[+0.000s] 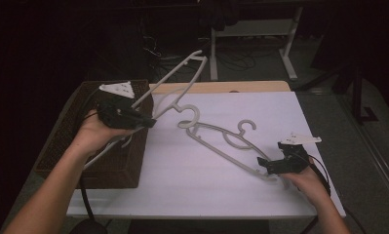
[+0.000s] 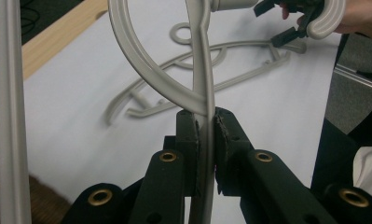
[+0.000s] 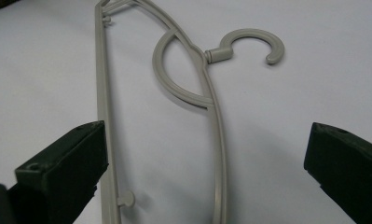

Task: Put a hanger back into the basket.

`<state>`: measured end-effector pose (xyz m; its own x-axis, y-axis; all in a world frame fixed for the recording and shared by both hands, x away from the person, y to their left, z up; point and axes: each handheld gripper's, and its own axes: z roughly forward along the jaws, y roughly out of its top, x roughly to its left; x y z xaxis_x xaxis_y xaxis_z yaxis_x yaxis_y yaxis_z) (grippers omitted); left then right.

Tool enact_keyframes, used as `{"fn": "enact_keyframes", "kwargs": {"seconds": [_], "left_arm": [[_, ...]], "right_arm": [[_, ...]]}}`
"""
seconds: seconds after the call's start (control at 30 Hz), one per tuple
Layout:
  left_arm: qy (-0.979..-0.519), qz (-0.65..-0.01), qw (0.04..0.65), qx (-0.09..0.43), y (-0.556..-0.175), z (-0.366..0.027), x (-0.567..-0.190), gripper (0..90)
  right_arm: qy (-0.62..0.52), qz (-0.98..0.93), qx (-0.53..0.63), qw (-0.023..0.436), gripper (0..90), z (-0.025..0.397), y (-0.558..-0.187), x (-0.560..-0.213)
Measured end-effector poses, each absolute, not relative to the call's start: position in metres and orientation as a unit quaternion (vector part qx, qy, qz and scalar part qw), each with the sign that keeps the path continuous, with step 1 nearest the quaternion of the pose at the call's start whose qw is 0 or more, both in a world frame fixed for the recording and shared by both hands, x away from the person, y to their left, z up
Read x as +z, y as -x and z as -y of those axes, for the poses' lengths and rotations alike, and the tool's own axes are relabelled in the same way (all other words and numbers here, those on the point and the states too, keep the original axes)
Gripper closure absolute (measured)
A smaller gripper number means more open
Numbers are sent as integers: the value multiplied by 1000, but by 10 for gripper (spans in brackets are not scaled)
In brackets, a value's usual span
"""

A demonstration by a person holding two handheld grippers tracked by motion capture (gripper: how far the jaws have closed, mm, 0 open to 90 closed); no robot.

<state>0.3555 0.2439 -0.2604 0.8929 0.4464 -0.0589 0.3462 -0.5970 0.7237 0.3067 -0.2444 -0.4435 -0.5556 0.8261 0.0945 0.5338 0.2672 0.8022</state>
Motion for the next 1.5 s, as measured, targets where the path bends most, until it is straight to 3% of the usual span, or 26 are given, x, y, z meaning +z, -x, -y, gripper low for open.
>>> {"fn": "enact_keyframes", "kwargs": {"seconds": [0.7, 1.37, 1.43, 1.5], "left_arm": [[-861, -340, 375, 55, -363, -382, -309, 816], [-857, -393, 332, 14, -376, -415, -357, 804], [-860, -397, 319, 18, -376, -417, -360, 785], [-857, -401, 323, 26, -375, -419, -360, 668]], "right_arm": [[-439, -789, 390, 180, 0, 244, -308, -450], [-444, -789, 384, 182, 0, 246, -308, -451], [-444, -789, 384, 183, 0, 246, -308, -451], [-444, -788, 385, 182, 0, 246, -308, -450]]}}
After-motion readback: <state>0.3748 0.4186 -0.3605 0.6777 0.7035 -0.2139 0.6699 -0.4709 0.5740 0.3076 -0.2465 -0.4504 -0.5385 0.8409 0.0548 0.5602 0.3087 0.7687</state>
